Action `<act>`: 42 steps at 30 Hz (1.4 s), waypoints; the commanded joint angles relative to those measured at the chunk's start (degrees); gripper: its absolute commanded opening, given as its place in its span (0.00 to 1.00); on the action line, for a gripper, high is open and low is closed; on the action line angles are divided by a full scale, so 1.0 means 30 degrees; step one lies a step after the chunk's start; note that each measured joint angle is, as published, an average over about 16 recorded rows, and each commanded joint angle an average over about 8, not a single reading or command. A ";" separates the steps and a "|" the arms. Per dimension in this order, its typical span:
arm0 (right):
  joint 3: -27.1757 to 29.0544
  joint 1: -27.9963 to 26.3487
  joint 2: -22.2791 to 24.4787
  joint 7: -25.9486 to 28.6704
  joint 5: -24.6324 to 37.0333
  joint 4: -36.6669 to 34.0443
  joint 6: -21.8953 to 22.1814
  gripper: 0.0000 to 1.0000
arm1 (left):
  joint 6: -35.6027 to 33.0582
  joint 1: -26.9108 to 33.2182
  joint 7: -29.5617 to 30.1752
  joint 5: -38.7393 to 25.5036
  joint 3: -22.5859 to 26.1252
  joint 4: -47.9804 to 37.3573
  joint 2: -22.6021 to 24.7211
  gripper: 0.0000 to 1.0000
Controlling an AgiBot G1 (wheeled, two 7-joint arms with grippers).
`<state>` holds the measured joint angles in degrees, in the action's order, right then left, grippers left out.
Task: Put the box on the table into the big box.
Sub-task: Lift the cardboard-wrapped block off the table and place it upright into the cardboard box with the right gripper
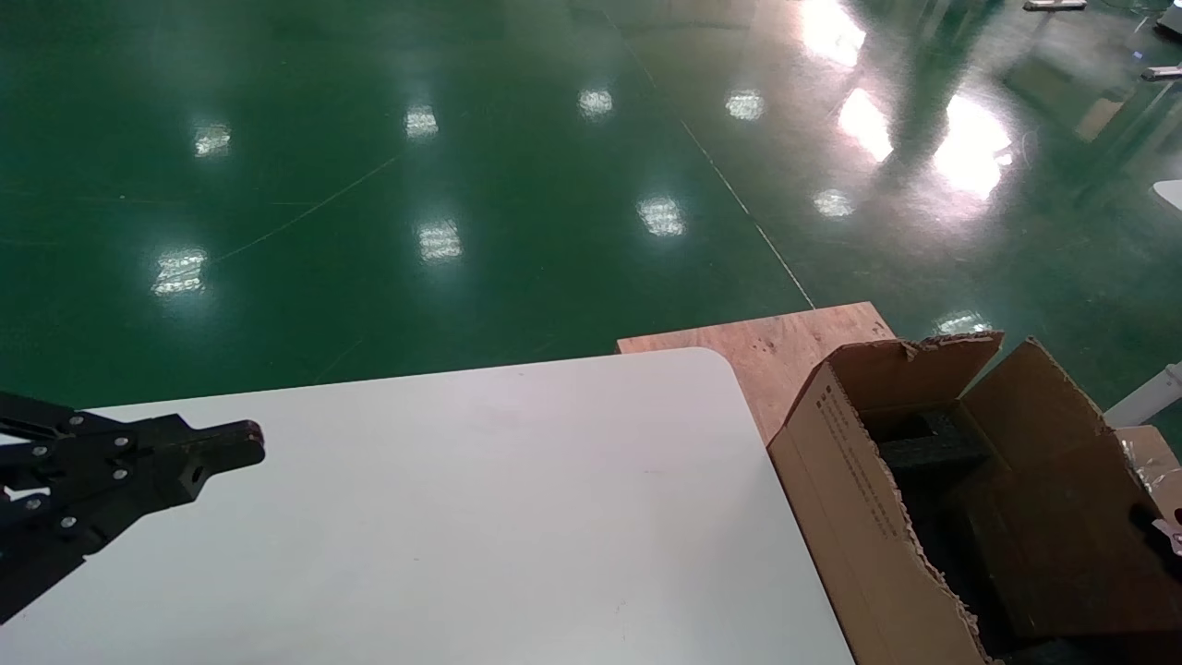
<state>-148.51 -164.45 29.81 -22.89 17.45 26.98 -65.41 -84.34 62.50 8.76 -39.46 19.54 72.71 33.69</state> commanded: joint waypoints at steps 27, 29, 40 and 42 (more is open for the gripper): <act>-0.2512 -0.0277 -0.0142 -0.0601 -0.1051 0.0658 0.1391 0.00 | 0.0004 0.0002 -0.0005 0.0006 0.0009 0.0000 -0.0004 0.29; -0.2603 -0.0272 -0.0159 -0.0620 -0.1133 0.0678 0.1436 0.00 | 0.0005 0.0002 -0.0005 0.0007 0.0009 -0.0001 -0.0004 0.54; -0.2759 -0.0268 -0.0223 -0.0663 -0.1304 0.0702 0.1517 0.28 | 0.0012 -0.0002 -0.0007 0.0008 0.0008 -0.0007 -0.0006 1.00; -0.2745 -0.0266 -0.0220 -0.0661 -0.1288 0.0702 0.1516 0.53 | 0.0012 -0.0002 -0.0007 0.0008 0.0008 -0.0006 -0.0006 1.00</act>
<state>-156.75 -165.25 29.15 -24.87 13.59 29.08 -60.87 -84.30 62.49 8.74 -39.44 19.57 72.69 33.67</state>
